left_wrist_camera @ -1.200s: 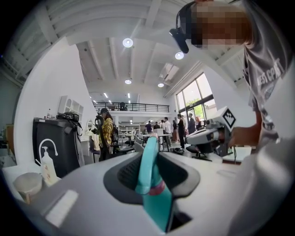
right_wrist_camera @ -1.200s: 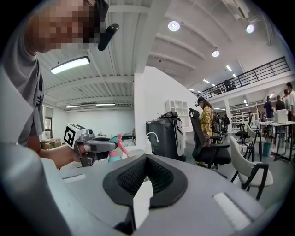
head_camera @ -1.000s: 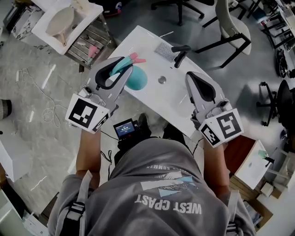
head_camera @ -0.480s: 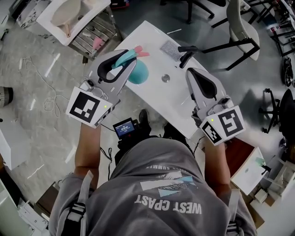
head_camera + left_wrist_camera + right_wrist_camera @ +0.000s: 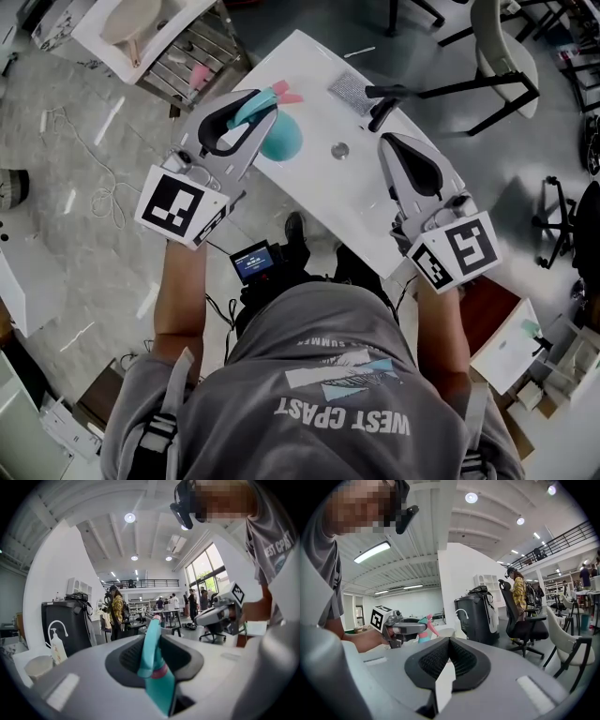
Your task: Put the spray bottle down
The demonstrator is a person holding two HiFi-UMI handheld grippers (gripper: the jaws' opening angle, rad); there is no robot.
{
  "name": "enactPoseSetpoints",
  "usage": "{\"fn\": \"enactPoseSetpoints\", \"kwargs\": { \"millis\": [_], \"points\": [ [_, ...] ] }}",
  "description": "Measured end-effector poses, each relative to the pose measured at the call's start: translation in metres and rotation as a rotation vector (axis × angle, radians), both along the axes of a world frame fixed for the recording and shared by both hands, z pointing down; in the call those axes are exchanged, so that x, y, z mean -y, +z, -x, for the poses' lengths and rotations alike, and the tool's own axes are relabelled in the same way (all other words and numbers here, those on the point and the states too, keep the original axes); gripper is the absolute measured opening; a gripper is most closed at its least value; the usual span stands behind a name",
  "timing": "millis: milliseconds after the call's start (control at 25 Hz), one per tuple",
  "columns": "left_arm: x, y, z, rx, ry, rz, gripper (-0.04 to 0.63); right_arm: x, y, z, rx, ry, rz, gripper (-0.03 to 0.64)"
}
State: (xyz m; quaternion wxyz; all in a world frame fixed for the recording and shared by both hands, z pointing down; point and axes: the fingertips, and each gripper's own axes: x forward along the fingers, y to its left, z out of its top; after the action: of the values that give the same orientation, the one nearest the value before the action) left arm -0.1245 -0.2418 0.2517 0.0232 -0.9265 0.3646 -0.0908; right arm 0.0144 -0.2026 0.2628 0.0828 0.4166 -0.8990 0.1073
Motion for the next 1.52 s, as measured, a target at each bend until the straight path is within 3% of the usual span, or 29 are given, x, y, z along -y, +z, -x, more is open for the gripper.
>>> {"fn": "enactPoseSetpoints", "kwargs": {
  "millis": [1520],
  "points": [
    [0.105,0.088,-0.025,0.05,-0.065,0.035,0.094,0.038,0.075,-0.036,0.005,0.037,0.13,0.0]
  ]
}}
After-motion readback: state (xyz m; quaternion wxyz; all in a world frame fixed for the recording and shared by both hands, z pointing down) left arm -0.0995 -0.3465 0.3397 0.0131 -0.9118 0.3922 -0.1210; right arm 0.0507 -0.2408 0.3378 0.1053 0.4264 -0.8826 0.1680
